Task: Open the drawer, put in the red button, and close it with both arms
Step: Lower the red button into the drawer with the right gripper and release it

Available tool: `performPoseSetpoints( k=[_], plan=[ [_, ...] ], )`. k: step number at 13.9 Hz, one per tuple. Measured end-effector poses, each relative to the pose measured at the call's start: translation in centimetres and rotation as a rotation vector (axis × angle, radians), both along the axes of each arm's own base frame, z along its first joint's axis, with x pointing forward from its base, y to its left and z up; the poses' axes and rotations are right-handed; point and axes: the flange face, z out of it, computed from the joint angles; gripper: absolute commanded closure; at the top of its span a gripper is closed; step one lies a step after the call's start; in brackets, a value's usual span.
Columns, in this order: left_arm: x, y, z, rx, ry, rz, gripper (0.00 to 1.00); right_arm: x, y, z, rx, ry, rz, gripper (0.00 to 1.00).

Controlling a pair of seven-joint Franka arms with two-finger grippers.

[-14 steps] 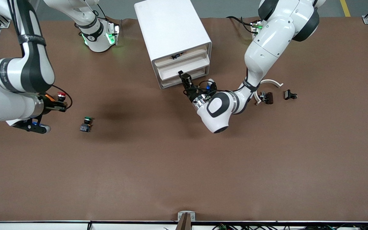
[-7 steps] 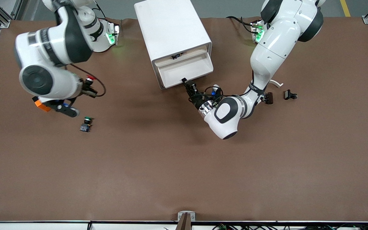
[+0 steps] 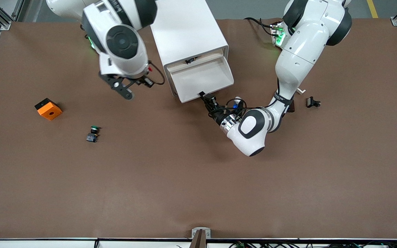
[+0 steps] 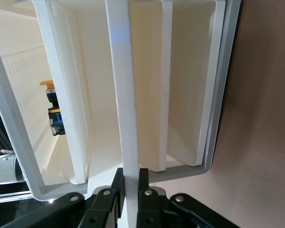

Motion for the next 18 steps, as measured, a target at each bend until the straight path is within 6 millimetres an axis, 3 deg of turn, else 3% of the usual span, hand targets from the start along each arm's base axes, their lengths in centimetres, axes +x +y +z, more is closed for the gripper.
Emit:
performPoseSetpoints(
  k=[1,2,5,8,11,14,16,18],
  plan=[
    [0.0,0.0,0.0,0.000,-0.001,0.000,0.26,-0.5,2.0,-0.3,-0.001,-0.017,-0.030,0.71],
    [0.2,0.0,0.1,-0.003,-0.007,0.003,0.00,-0.7,3.7,-0.9,-0.002,-0.036,-0.056,0.71],
    [0.6,0.1,0.3,-0.013,-0.027,0.008,0.00,-1.0,7.4,-2.9,0.029,-0.071,-0.139,0.70],
    [2.1,0.3,1.7,-0.034,-0.068,0.022,0.00,-0.5,8.7,-4.2,0.065,-0.067,-0.239,0.70],
    [5.5,2.2,4.4,-0.064,-0.133,0.072,0.00,0.0,9.4,-5.2,0.078,-0.082,-0.317,0.70],
    [9.7,8.2,6.1,-0.096,-0.231,0.122,0.00,-0.6,11.5,-6.9,0.078,-0.105,-0.358,0.70],
    [11.1,12.4,8.0,-0.083,-0.319,0.068,0.00,-1.3,13.2,-8.3,0.084,-0.118,-0.394,0.70],
    [12.0,15.3,10.8,-0.028,-0.398,0.022,0.00,-2.5,15.1,-9.8,0.083,-0.123,-0.402,0.70]
  ],
)
